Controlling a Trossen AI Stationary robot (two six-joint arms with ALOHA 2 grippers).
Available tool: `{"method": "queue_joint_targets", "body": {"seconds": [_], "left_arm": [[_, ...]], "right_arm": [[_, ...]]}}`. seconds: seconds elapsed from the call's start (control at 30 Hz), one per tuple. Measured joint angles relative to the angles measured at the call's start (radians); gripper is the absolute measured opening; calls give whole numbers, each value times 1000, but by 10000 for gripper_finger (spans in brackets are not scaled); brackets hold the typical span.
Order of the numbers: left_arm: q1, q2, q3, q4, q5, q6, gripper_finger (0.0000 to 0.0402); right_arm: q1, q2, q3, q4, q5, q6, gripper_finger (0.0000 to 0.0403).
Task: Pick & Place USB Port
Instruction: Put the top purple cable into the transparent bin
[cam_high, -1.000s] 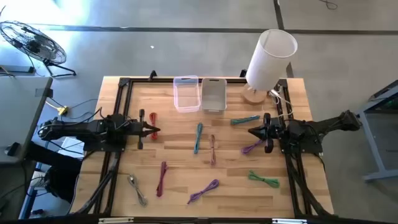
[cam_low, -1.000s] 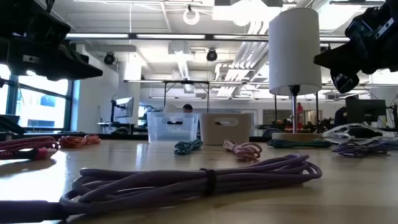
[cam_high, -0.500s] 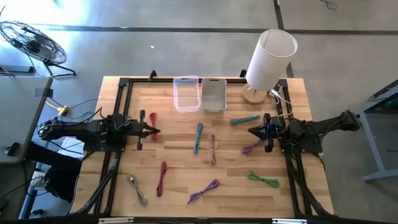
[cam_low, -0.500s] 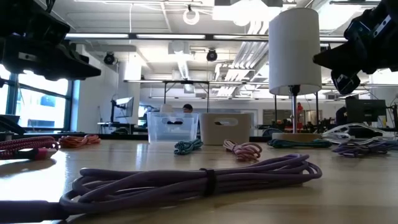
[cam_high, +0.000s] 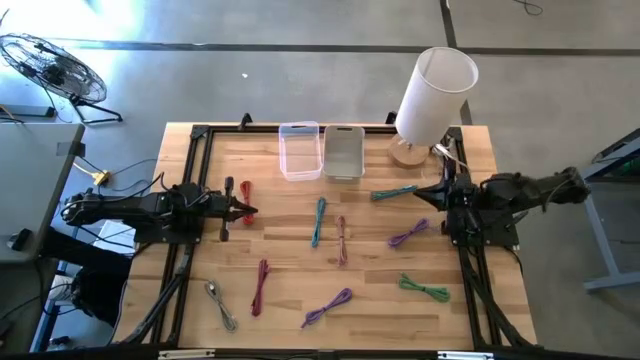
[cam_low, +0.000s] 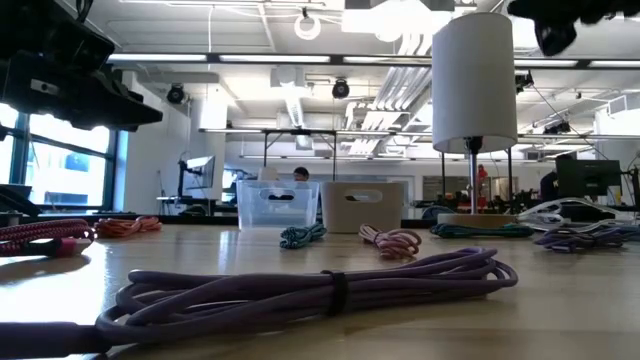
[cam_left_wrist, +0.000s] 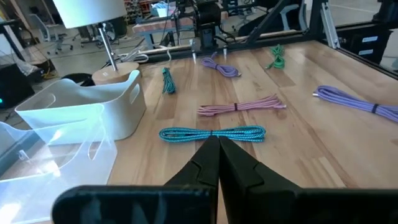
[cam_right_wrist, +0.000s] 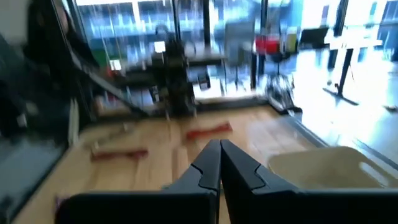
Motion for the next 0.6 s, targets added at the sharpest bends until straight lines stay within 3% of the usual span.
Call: {"method": "queue_joint_targets", "body": {"seconds": [0.23, 0.4, 0.5, 0.6], "left_arm": [[0, 0, 0, 0, 0, 0, 0], [0, 0, 0, 1, 0, 0, 0], [0, 0, 0, 1, -1, 0, 0], [0, 0, 0, 1, -13, 1, 0]], "right_arm": [[1, 337, 418, -414, -48, 4, 0], [-18, 586, 699, -827, -129, 136, 1], [-34, 705, 815, -1033, -157, 229, 7], [-49, 785, 880, -1120, -197, 250, 23]]}}
